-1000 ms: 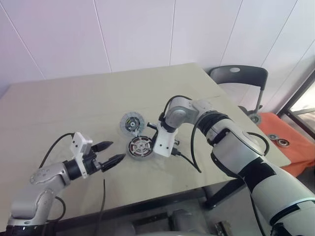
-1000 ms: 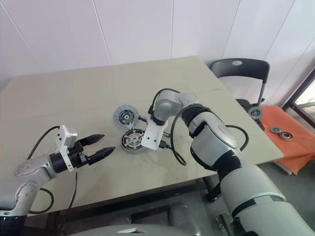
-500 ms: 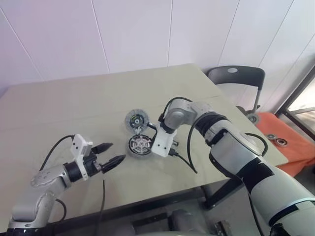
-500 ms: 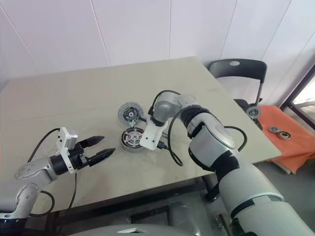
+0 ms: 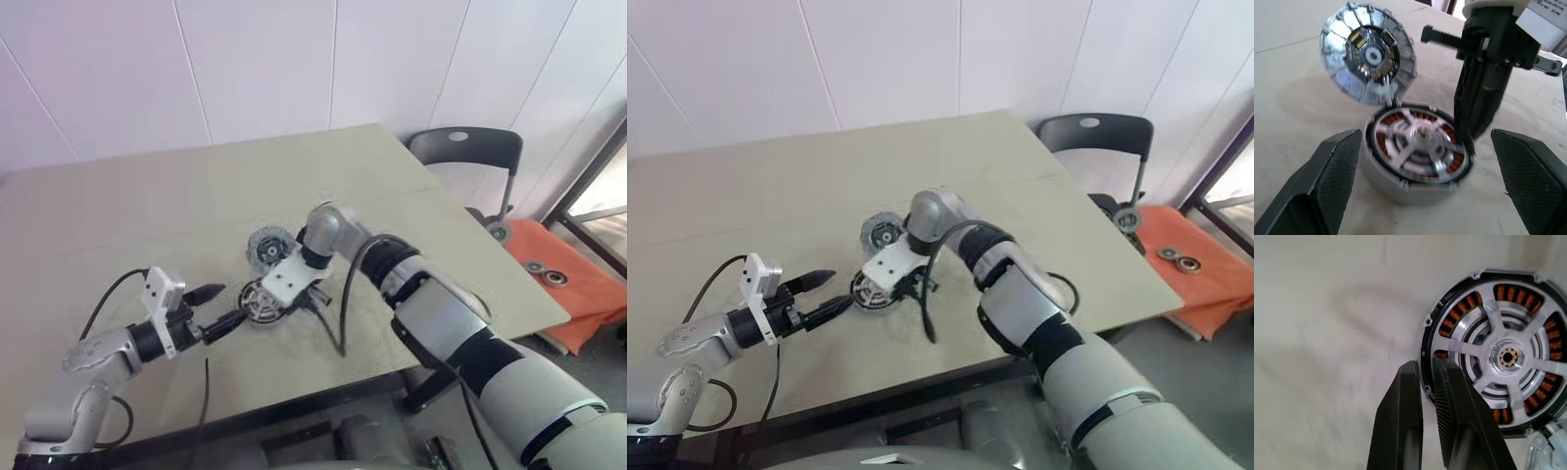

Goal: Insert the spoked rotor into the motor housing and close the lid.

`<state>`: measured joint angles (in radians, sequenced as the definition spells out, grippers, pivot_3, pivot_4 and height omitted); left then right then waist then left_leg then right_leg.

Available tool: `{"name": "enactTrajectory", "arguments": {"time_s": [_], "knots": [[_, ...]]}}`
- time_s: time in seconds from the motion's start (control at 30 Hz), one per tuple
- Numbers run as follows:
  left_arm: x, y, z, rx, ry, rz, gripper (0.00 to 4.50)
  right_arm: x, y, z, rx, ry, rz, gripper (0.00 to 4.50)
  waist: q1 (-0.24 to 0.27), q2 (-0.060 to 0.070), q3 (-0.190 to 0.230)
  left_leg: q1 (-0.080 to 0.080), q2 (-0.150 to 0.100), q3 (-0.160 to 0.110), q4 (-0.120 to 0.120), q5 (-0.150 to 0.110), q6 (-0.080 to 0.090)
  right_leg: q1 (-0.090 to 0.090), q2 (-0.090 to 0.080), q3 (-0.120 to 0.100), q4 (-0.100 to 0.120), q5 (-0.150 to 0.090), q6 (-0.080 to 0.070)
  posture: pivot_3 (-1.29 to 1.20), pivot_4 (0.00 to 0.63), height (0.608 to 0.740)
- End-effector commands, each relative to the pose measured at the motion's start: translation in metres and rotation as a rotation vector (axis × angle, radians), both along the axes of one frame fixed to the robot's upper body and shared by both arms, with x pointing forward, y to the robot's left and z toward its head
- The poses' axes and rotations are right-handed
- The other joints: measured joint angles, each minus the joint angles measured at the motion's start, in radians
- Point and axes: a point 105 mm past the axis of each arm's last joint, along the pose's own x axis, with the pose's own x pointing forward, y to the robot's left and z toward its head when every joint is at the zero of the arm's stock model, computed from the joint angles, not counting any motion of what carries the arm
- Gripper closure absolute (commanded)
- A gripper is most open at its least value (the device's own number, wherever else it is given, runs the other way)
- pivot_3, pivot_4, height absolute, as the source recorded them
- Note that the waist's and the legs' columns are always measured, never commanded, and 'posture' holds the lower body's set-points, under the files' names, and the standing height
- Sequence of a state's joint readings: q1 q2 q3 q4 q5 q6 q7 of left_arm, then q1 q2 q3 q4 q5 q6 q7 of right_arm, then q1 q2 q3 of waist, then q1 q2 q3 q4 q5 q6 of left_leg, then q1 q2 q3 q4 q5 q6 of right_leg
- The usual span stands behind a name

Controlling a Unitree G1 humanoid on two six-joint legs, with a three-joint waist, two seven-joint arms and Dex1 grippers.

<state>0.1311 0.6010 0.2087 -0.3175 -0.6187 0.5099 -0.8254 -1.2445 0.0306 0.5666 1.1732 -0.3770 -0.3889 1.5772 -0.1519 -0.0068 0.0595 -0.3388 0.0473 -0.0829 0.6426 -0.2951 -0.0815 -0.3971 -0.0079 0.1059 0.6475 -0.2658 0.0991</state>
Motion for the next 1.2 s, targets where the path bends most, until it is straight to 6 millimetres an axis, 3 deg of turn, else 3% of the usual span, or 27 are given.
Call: {"name": "enactTrajectory", "arguments": {"time_s": [0.03,0.37,0.67,1.13,1.2], "knots": [[0.003,-0.005,0.008,0.003,-0.050,-0.013,0.00,0.002,0.013,0.020,0.002,0.055,-0.120,4.38,0.006,0.001,0.000,0.000,0.000,0.000,0.000,0.000,0.000,0.000,0.000,0.000,0.000,0.000,0.000,0.00,0.000,0.740],[0.002,-0.006,0.007,-0.004,-0.054,0.000,0.00,0.025,0.015,0.006,-0.095,0.031,-0.528,4.38,0.013,0.003,0.002,0.000,-0.001,0.000,0.005,0.000,0.000,0.002,0.000,0.000,0.001,-0.004,0.000,0.00,0.000,0.740],[0.001,-0.007,0.006,-0.006,-0.053,-0.001,0.00,0.033,0.023,-0.001,-0.055,0.039,-0.737,4.38,0.031,0.002,0.002,0.001,-0.002,-0.001,0.007,0.000,0.000,0.003,-0.001,0.000,0.001,-0.005,0.000,0.00,0.000,0.740],[0.001,-0.004,0.008,0.003,-0.054,-0.002,0.00,0.035,0.019,-0.003,-0.050,-0.061,-0.579,4.38,0.027,0.002,0.001,0.001,-0.004,-0.003,0.007,0.000,-0.001,0.004,-0.002,0.000,0.000,-0.005,0.000,0.00,0.000,0.740],[0.002,-0.004,0.008,0.004,-0.055,-0.003,0.00,0.037,0.019,-0.003,-0.046,-0.079,-0.577,3.69,0.026,0.002,0.001,0.001,-0.004,-0.003,0.007,0.000,-0.001,0.003,-0.002,0.000,0.000,-0.005,0.000,0.00,0.000,0.740]]}}
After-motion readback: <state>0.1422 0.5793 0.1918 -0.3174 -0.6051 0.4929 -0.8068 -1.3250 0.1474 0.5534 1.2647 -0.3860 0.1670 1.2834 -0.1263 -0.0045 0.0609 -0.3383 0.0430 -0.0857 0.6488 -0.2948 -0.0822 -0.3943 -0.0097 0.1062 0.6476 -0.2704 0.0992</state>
